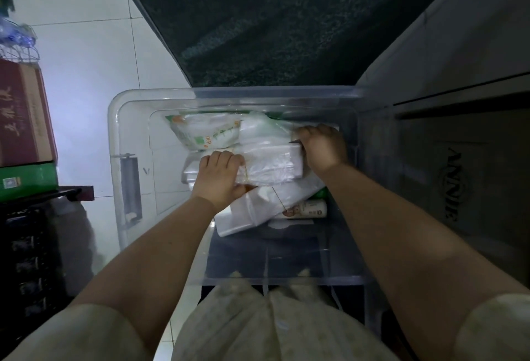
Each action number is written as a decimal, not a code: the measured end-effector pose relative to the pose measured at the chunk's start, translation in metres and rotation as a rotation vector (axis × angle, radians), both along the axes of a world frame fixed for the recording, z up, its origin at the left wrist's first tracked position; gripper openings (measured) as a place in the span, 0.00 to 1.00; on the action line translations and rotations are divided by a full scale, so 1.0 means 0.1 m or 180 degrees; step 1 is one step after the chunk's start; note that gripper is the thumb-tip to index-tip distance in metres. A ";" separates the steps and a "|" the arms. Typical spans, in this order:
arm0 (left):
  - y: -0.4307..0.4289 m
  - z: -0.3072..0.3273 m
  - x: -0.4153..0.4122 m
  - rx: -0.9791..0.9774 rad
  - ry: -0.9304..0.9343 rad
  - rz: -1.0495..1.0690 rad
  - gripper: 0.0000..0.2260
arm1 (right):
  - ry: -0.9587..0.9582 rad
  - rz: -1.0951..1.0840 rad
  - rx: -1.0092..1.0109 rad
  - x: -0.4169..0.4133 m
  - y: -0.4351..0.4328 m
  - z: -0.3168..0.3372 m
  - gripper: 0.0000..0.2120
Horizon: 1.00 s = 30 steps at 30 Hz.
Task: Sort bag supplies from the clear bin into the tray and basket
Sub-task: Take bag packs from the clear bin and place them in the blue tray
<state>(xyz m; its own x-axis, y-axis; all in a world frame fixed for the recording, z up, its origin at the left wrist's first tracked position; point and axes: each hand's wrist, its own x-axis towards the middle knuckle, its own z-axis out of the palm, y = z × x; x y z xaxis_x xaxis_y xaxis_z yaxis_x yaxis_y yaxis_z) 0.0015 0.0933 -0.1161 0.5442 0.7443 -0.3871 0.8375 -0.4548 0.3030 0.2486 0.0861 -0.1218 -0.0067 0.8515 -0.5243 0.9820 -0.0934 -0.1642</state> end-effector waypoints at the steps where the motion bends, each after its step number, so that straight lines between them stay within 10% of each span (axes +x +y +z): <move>1: -0.02 0.09 -0.01 -0.0014 0.0026 0.0015 0.24 | -0.0084 0.0024 0.0018 -0.03 -0.03 0.10 0.19; 19: -0.73 2.26 -0.15 0.0910 -0.0190 -0.0258 0.20 | 0.0487 -0.0379 0.1416 -0.35 -0.98 2.32 0.21; 30: -0.76 2.68 -0.46 0.1081 -0.0919 -0.1195 0.18 | 0.0132 -0.1909 0.2218 -1.01 -1.77 2.83 0.16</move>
